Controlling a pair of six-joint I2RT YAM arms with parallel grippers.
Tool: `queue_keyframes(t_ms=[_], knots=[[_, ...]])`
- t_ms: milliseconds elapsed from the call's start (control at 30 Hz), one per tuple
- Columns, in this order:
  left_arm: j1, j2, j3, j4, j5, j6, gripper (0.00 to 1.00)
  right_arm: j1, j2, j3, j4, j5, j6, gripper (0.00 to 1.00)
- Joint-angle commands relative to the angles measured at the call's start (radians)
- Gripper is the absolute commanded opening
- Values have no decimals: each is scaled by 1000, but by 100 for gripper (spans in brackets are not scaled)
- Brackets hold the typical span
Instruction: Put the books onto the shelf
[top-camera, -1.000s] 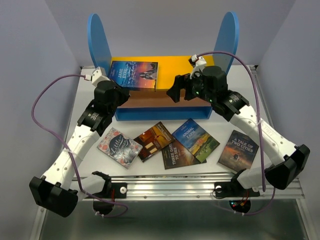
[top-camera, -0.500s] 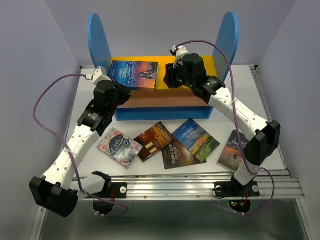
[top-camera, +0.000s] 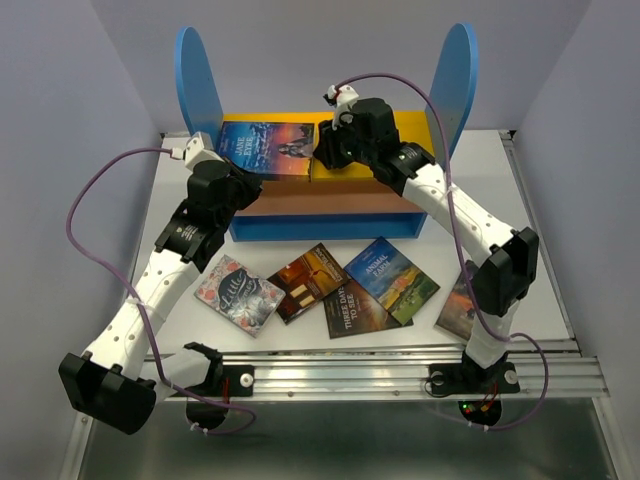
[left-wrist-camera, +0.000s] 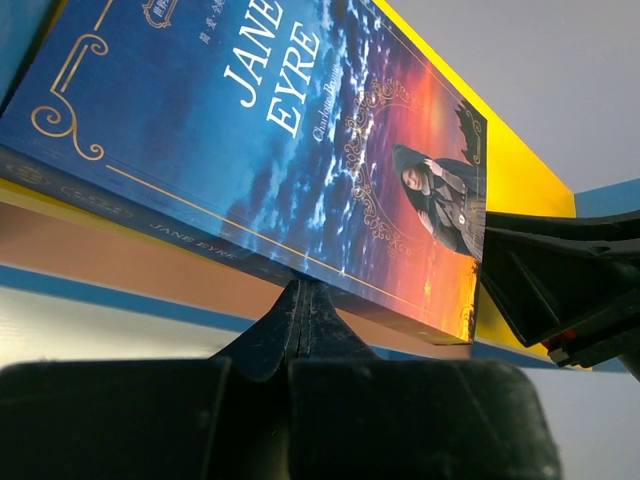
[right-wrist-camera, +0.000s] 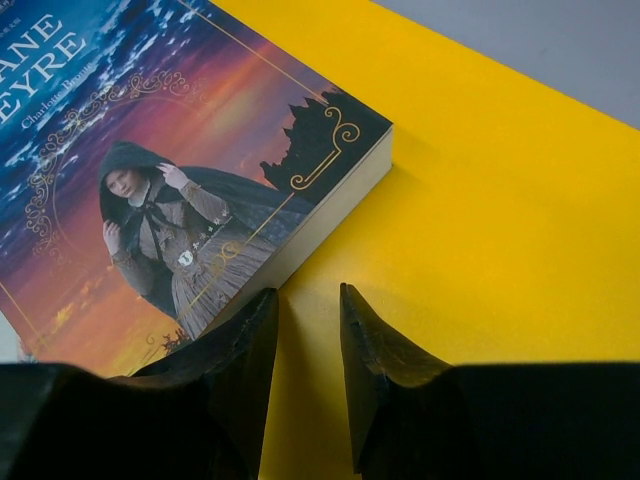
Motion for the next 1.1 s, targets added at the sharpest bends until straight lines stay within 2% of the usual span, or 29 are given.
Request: queue_keyframes(t_ms=[0,533,900,967,1033,1067], knots=[[8,-12,-1,66,-27,5,0,5,37,61,4,-51,-9,37],[21,-5,9,58,-35,12,0,5,99,116,2,-79,-12,41],[21,-28,28,35,-15,22,0,5,99,147,2,-13,-13,46],[21,-41,36,23,11,31,0,5,86,147,2,54,-3,52],[22,-55,45,13,50,48,5,5,51,138,4,99,0,56],[21,-63,46,10,65,60,16,5,36,130,4,180,1,64]])
